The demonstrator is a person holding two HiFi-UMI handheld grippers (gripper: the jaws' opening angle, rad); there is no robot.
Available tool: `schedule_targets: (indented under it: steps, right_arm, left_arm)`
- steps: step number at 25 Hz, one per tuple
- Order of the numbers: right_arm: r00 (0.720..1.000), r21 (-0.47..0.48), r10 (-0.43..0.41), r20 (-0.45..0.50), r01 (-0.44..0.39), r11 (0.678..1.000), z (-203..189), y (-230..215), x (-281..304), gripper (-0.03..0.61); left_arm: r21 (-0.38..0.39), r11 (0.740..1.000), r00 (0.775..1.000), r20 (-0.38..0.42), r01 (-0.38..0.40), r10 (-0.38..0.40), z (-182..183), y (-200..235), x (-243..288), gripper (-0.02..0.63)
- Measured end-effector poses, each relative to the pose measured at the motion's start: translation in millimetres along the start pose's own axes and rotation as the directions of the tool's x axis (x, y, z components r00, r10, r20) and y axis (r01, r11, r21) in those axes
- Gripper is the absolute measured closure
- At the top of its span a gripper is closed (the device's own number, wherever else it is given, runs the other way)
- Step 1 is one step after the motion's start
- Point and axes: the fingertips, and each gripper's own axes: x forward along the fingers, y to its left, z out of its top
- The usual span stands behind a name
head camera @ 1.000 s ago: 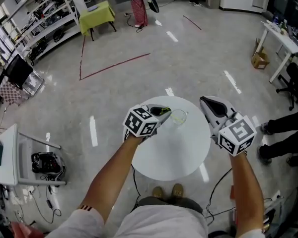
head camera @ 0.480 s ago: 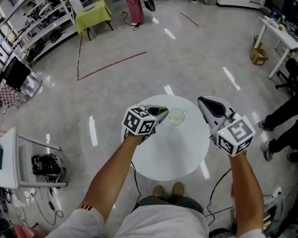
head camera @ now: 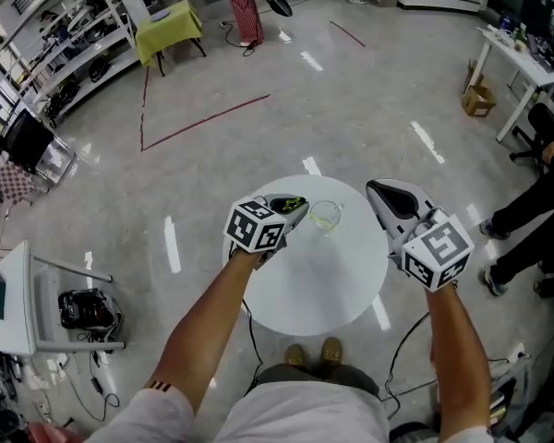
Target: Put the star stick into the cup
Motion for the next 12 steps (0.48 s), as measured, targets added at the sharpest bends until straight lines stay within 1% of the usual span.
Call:
schedule_targets:
  steps: [3, 4, 5, 6, 12]
  right_arm:
    - [1.0, -0.002, 0.004, 0.0, -0.004, 1.0, -0.7, -3.0, -2.0, 0.568]
    - [1.0, -0.002, 0.004, 0.001, -0.004, 1.0, -1.0, -2.4, -2.6, 0.568]
    - [1.0, -0.002, 0.004, 0.001, -0.004, 1.0, -1.4, -1.4, -2.8, 0.568]
    - [1.0, -0.001, 0.004, 0.001, -0.004, 1.0, -1.9, -0.7, -2.9, 0.568]
    - [1.0, -0.001, 0.012, -0.005, -0.012, 1.0, -5.5, 1.7, -3.6, 0.568]
  left_arm:
    - [0.0, 1.0, 1.0, 0.0, -0.015, 0.015, 0.3, 2.1, 2.1, 0.578]
    - [-0.001, 1.0, 1.0, 0.0, -0.019, 0.019, -0.3, 2.3, 1.8, 0.544]
    - [0.001, 1.0, 1.0, 0.0, -0.021, 0.021, -0.8, 2.3, 1.3, 0.49]
    - [0.004, 1.0, 1.0, 0.0, -0.023, 0.023, -1.0, 2.3, 0.8, 0.471]
    - [0.025, 0.999, 0.999, 0.016, -0.044, 0.044, 0.3, 3.9, -1.5, 0.406]
